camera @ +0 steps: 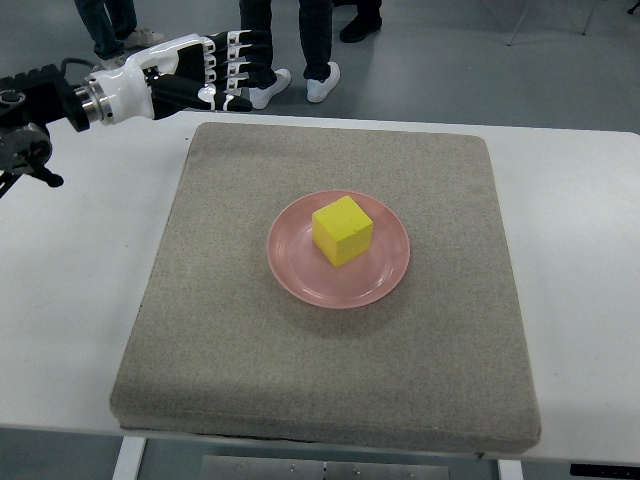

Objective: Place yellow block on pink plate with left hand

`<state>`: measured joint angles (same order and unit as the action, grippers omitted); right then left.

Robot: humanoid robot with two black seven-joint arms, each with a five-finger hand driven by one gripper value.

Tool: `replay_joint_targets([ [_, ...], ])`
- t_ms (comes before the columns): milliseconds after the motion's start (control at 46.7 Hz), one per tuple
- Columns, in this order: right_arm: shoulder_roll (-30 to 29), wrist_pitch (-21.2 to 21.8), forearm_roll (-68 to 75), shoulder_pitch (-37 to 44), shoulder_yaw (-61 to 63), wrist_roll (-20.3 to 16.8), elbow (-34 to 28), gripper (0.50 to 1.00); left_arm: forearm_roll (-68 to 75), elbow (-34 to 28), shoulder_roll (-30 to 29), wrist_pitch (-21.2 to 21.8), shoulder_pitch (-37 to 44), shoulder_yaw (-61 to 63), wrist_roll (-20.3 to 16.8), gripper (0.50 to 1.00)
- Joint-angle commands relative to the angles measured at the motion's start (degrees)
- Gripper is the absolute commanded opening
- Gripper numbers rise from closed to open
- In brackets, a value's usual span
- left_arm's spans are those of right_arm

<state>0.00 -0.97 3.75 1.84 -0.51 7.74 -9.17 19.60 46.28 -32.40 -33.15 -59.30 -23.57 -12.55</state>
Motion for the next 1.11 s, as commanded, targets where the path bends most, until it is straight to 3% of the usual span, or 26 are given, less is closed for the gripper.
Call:
replay_joint_targets([
  [0, 0.00, 0.00, -0.06, 0.00, 0.16, -0.01, 0.12, 0.924, -1.66, -2.24, 0.41, 1.16, 1.99, -0.16, -0.02, 0.999],
  [150, 0.00, 0.09, -0.15, 0.00, -0.10, -0.01, -0.05, 0.924, -9.21, -6.55, 0.76, 1.07, 4.45, 0.02, 0.06, 0.999],
  [364, 0.00, 0.00, -0.24, 0.00, -0.02, -0.01, 0.03, 0.924, -26.35, -8.05, 0.76, 0.55, 9.90, 0.02, 0.15, 0.999],
  [578, 0.00, 0.09, -0.15, 0.00, 0.16, 0.17, -0.49, 0.924, -29.00, -7.96, 0.32, -1.30, 9.21, -1.38, 0.50, 0.999],
  [642, 0.00, 0.09, -0.06, 0.00, 0.25, 0.26, -0.49, 0.924, -29.00, -7.88, 0.23, -1.48, 9.03, -3.23, 2.25, 0.999],
  [749, 0.00, 0.09, -0.06, -0.17, 0.16, 0.26, -0.49, 0.924, -29.17, -7.96, 0.32, -0.95, 8.94, -7.01, 9.02, 0.999],
  [856, 0.00, 0.09, -0.06, -0.44, 0.07, 0.26, -0.58, 0.924, -29.26, -8.14, 0.50, -0.69, 8.94, -8.42, 13.33, 0.999],
  [1092, 0.00, 0.09, -0.15, -0.70, -0.02, 0.26, -0.58, 0.924, -29.26, -8.05, 0.32, -0.51, 8.15, -8.68, 15.45, 0.999],
])
